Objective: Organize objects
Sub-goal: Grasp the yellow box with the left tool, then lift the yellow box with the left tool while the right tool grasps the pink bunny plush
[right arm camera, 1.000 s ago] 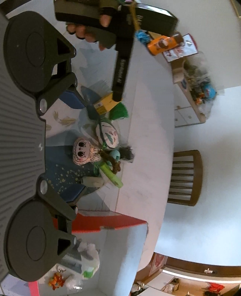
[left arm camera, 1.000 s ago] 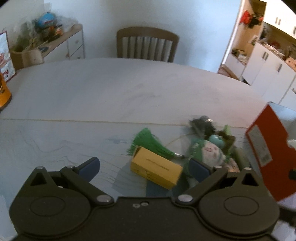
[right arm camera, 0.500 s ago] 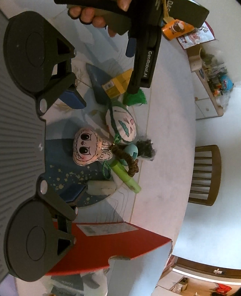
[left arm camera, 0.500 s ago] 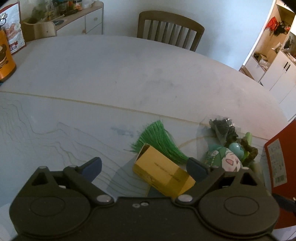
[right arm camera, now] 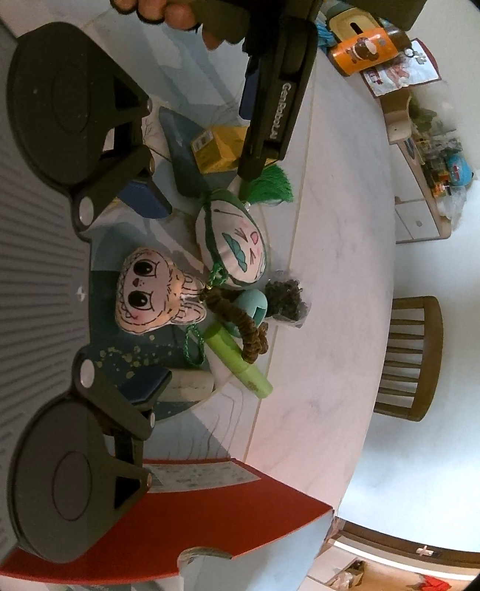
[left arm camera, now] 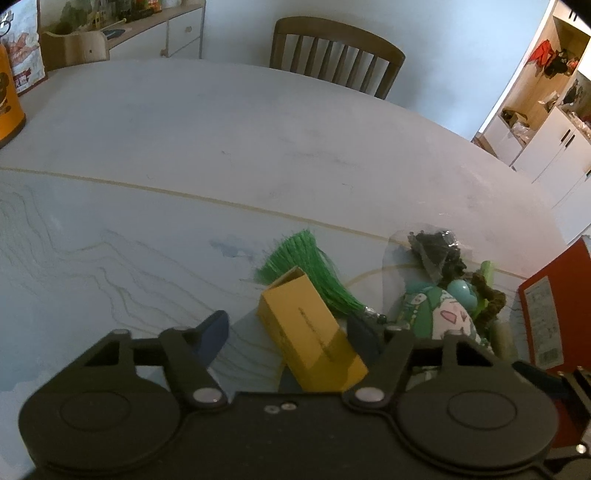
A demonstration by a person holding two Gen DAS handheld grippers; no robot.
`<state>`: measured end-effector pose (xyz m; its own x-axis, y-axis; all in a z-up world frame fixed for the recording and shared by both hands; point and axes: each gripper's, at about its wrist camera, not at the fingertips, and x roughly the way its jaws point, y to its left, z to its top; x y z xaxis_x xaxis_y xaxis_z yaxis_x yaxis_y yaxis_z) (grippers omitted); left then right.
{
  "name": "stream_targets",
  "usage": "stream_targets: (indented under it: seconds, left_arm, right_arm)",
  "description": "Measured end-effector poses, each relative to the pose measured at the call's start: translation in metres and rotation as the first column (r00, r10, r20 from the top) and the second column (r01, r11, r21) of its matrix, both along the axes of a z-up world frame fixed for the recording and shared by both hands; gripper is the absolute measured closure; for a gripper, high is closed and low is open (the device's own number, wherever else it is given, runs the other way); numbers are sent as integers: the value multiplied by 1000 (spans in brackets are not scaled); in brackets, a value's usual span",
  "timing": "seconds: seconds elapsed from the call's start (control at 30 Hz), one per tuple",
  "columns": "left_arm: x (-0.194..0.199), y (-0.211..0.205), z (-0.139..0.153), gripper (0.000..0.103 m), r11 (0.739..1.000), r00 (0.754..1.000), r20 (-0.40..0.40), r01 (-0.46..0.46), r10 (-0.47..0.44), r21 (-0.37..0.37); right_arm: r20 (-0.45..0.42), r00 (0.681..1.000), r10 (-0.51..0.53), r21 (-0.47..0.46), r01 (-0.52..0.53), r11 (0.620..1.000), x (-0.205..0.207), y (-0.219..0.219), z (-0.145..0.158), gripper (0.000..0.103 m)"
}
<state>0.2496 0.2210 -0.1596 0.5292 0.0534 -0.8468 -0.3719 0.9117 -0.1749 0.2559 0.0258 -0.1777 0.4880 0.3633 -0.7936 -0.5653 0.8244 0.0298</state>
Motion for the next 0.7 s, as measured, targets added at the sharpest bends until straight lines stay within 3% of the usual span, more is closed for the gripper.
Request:
stream_targets:
  seconds: [0.33, 0.7]
  left_arm:
    - [-6, 0, 3, 68, 999, 1000, 11, 8, -8, -34]
    - [-18, -2, 10, 75, 999, 1000, 11, 17, -17, -35]
  right_arm:
    - [-2, 1000, 5, -20, -6, 1000, 1, 2, -3, 42]
    - [-13, 1000, 4, -30, -4, 1000, -2, -1, -2, 56]
